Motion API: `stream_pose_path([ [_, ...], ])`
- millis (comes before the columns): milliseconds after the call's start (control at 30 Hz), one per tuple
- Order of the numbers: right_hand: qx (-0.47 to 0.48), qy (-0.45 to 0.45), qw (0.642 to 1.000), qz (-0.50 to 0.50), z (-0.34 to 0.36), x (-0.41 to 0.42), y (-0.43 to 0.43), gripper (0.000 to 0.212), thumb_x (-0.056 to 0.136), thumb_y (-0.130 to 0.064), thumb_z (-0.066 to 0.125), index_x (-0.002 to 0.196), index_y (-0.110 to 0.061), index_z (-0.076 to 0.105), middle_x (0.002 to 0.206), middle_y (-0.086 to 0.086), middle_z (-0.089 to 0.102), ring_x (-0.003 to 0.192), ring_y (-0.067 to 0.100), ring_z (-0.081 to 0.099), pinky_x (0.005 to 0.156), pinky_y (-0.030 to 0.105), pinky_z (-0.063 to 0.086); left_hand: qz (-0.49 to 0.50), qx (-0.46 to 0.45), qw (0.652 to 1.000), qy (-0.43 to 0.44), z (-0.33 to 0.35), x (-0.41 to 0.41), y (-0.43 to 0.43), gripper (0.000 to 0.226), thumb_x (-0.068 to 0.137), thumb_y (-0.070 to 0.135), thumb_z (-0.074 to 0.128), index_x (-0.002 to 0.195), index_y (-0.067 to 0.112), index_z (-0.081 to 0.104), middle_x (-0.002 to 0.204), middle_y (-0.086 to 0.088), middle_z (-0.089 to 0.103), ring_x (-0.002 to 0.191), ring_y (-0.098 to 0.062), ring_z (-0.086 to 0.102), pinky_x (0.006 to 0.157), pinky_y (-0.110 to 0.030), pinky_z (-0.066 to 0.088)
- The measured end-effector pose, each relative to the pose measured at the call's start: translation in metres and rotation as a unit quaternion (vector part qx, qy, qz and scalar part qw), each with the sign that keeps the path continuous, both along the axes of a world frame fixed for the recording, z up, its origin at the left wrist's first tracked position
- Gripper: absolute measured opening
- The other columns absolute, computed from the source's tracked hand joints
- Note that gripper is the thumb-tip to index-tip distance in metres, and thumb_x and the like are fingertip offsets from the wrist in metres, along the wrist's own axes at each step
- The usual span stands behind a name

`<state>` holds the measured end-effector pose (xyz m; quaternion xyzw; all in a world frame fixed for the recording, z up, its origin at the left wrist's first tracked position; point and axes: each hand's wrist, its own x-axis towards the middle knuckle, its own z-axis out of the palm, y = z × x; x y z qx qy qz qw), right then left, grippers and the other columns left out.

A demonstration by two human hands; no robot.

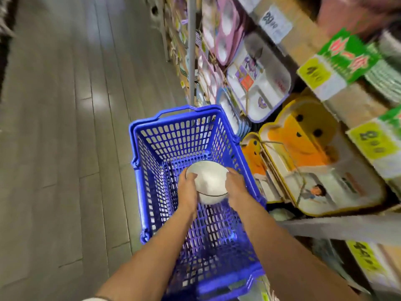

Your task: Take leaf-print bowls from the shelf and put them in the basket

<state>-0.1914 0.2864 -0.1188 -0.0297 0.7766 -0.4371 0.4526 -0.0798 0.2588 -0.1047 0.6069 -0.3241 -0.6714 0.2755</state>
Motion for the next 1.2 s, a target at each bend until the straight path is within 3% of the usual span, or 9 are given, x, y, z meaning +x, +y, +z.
stream_pose_path([
  [200, -0.137, 0.024, 0.990, -0.029, 0.110, -0.007, -0.018, 0.034, 0.099, -0.007, 0.036, 0.121, -0.020, 0.059, 0.114, 0.010, 0.060, 0.098, 0.024, 0.054, 0.075, 0.030, 0.042, 0.025, -0.060, 0.989, 0.133, 0.094, -0.007, -0.032, 0.066, 0.067, 0.023, 0.045, 0.131, 0.017, 0.054, 0.126, -0.009, 0.060, 0.112, -0.031, 0.055, 0.085, -0.040, 0.047],
  [300, -0.166, 0.053, 0.984, -0.038, 0.160, -0.005, -0.011, 0.034, 0.099, -0.011, 0.039, 0.125, -0.022, 0.059, 0.113, 0.007, 0.060, 0.098, 0.022, 0.054, 0.066, 0.027, 0.042, 0.006, -0.077, 0.984, 0.159, 0.136, -0.008, -0.044, 0.055, 0.078, 0.015, 0.042, 0.130, 0.017, 0.057, 0.132, -0.014, 0.059, 0.119, -0.038, 0.054, 0.091, -0.047, 0.049],
  [433, -0.206, 0.084, 0.973, -0.059, 0.218, 0.004, 0.007, 0.039, 0.099, -0.016, 0.043, 0.135, -0.020, 0.056, 0.135, 0.004, 0.056, 0.121, 0.025, 0.053, 0.090, 0.038, 0.047, -0.038, -0.116, 0.975, 0.183, 0.194, -0.005, -0.052, 0.050, 0.081, 0.007, 0.037, 0.123, 0.017, 0.061, 0.128, -0.015, 0.061, 0.118, -0.039, 0.054, 0.092, -0.051, 0.049],
  [633, -0.279, 0.158, 0.941, -0.105, 0.288, 0.028, 0.037, 0.027, 0.097, -0.024, 0.047, 0.105, -0.044, 0.064, 0.108, -0.021, 0.063, 0.093, -0.003, 0.059, 0.058, 0.016, 0.047, -0.125, -0.129, 0.952, 0.249, 0.271, 0.006, -0.043, 0.041, 0.076, 0.011, 0.039, 0.095, 0.029, 0.070, 0.100, 0.001, 0.067, 0.095, -0.027, 0.060, 0.068, -0.034, 0.050],
  [700, -0.298, 0.179, 0.928, -0.130, 0.303, 0.034, 0.049, 0.026, 0.096, -0.024, 0.050, 0.103, -0.045, 0.065, 0.107, -0.025, 0.062, 0.093, -0.010, 0.059, 0.066, 0.015, 0.049, -0.150, -0.127, 0.943, 0.268, 0.290, 0.007, -0.035, 0.041, 0.077, 0.009, 0.038, 0.094, 0.028, 0.070, 0.096, 0.001, 0.068, 0.088, -0.025, 0.061, 0.063, -0.031, 0.050],
  [800, -0.321, 0.198, 0.910, -0.172, 0.324, 0.043, 0.073, 0.030, 0.095, -0.026, 0.052, 0.120, -0.039, 0.062, 0.130, -0.009, 0.057, 0.118, 0.011, 0.055, 0.097, 0.034, 0.048, -0.210, -0.108, 0.927, 0.292, 0.313, 0.007, -0.013, 0.039, 0.080, 0.007, 0.037, 0.090, 0.025, 0.069, 0.084, 0.003, 0.071, 0.078, -0.022, 0.063, 0.052, -0.025, 0.050],
  [967, -0.356, 0.219, 0.871, -0.256, 0.358, 0.059, 0.132, 0.029, 0.095, -0.025, 0.051, 0.119, -0.037, 0.063, 0.126, -0.003, 0.061, 0.111, 0.016, 0.060, 0.082, 0.030, 0.052, -0.300, -0.080, 0.897, 0.315, 0.348, 0.003, 0.039, 0.039, 0.081, 0.006, 0.035, 0.095, 0.022, 0.067, 0.089, -0.003, 0.069, 0.080, -0.026, 0.062, 0.057, -0.028, 0.049],
  [1100, -0.349, 0.277, 0.838, -0.316, 0.381, 0.073, 0.193, 0.028, 0.094, -0.021, 0.051, 0.113, -0.036, 0.065, 0.125, -0.003, 0.063, 0.112, 0.017, 0.059, 0.087, 0.034, 0.049, -0.372, -0.060, 0.859, 0.346, 0.374, -0.001, 0.092, 0.040, 0.080, 0.004, 0.034, 0.096, 0.020, 0.067, 0.076, 0.003, 0.073, 0.070, -0.020, 0.065, 0.047, -0.021, 0.049],
  [1200, -0.335, 0.309, 0.822, -0.341, 0.394, 0.085, 0.241, 0.031, 0.092, -0.020, 0.051, 0.108, -0.042, 0.066, 0.121, -0.005, 0.064, 0.111, 0.018, 0.059, 0.085, 0.035, 0.049, -0.421, -0.049, 0.831, 0.359, 0.387, -0.004, 0.133, 0.045, 0.078, 0.003, 0.034, 0.103, 0.019, 0.068, 0.087, -0.002, 0.073, 0.084, -0.027, 0.064, 0.060, -0.029, 0.053],
])
